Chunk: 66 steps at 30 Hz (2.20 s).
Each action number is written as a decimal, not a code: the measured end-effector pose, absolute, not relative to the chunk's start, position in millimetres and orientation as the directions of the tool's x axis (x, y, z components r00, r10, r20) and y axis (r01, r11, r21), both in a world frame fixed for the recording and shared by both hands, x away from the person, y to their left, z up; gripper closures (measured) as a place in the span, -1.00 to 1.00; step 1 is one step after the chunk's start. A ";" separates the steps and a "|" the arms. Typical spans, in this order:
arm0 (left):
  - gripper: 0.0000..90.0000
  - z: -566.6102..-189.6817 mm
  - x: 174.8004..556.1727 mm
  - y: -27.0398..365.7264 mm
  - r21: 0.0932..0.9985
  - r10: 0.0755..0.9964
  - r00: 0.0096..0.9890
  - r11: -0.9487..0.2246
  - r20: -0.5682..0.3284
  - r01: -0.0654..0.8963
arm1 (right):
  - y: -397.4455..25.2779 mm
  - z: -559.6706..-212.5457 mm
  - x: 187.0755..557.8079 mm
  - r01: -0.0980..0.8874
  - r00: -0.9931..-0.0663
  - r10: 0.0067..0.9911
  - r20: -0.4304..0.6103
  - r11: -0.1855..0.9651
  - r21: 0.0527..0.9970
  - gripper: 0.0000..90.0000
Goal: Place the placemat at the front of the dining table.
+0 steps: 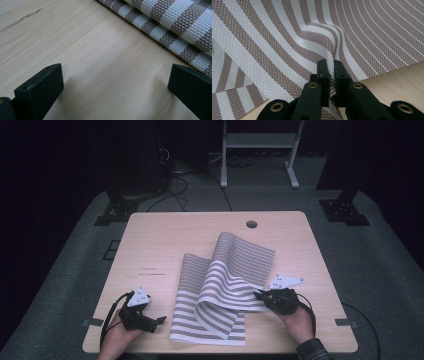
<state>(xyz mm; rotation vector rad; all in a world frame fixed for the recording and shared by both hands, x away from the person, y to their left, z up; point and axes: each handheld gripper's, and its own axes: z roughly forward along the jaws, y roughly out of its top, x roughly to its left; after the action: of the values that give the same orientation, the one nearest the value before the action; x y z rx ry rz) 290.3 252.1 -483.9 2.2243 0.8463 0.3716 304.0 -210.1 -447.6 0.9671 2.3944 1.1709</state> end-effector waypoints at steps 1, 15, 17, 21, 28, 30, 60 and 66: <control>-1.00 -483.9 290.3 252.1 0.712 0.669 0.743 -0.528 0.013 0.463 | -210.8 -447.3 305.1 0.438 -0.723 0.690 0.018 0.438 0.785 0.90; -1.00 -483.9 290.3 252.1 0.712 0.669 0.743 -0.528 0.013 0.462 | -221.4 -442.0 324.8 0.448 -0.690 0.723 0.024 0.401 0.799 0.90; -1.00 -483.9 290.3 252.1 0.712 0.669 0.743 -0.528 0.013 0.462 | -223.4 -441.3 328.1 0.455 -0.684 0.729 0.030 0.394 0.799 0.90; -1.00 -483.9 290.3 252.2 0.712 0.668 0.744 -0.528 0.013 0.462 | -224.8 -438.5 333.1 0.450 -0.676 0.736 0.025 0.386 0.805 0.90; -1.00 -483.8 290.3 252.2 0.711 0.668 0.744 -0.529 0.013 0.463 | -225.9 -438.2 348.3 0.452 -0.660 0.751 0.013 0.383 0.806 0.90; -1.00 -483.8 290.3 252.2 0.711 0.668 0.744 -0.529 0.013 0.463 | -227.4 -438.0 352.8 0.455 -0.652 0.758 0.018 0.372 0.809 0.90; -1.00 -484.0 290.2 252.0 0.712 0.671 0.742 -0.528 0.014 0.463 | -244.6 -440.5 424.5 0.499 -0.562 0.827 0.020 0.319 0.806 0.90; -1.00 -484.0 290.1 251.9 0.712 0.671 0.741 -0.527 0.014 0.464 | -249.1 -444.1 432.1 0.513 -0.545 0.838 0.028 0.306 0.802 0.81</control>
<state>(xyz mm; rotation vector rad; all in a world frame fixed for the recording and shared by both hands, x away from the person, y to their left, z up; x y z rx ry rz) 290.1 251.9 -484.0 2.2236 0.8500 0.3743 432.1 -249.1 -444.1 1.2048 2.1828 1.1182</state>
